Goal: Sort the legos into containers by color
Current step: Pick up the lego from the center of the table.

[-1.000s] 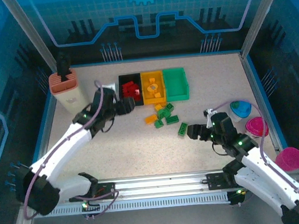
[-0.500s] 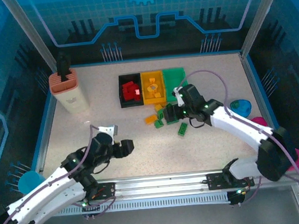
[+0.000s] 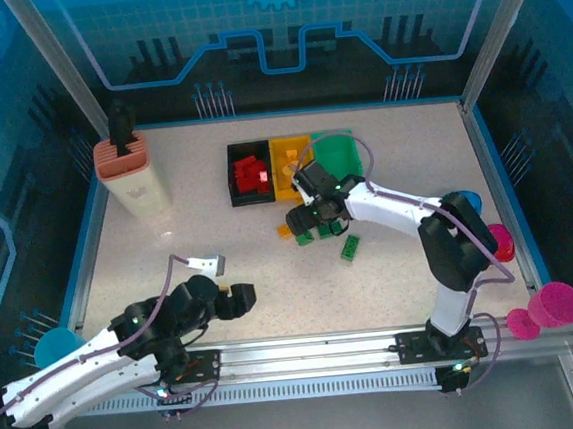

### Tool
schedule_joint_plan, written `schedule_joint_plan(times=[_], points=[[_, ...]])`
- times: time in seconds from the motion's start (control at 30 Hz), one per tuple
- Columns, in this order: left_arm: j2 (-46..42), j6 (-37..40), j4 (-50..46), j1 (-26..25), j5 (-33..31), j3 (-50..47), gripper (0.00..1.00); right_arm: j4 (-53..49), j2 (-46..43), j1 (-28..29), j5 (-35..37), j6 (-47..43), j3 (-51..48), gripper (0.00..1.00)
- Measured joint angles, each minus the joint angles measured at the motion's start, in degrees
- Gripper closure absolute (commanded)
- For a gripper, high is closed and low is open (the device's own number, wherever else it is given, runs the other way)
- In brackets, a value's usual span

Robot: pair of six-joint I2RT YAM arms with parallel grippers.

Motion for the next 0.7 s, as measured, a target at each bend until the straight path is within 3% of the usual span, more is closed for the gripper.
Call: schedule_joint_plan(times=[0.2,0.4,0.7], points=[[0.0,-0.6,0.0,-0.2,-0.9,0.0,0.23,-0.5,3.8,0.0,1.7,-0.3,2.4,0.20],[0.0,-0.8,0.0,-0.4,-1.1,-0.2,0.23,-0.8,6.6,0.0,2.9,-1.1,3.9,0.30],[0.0,-0.8,-0.1,-0.5,-1.4,-0.8,0.23,-0.9,6.9,0.5,4.9,-1.6,4.3,0.61]])
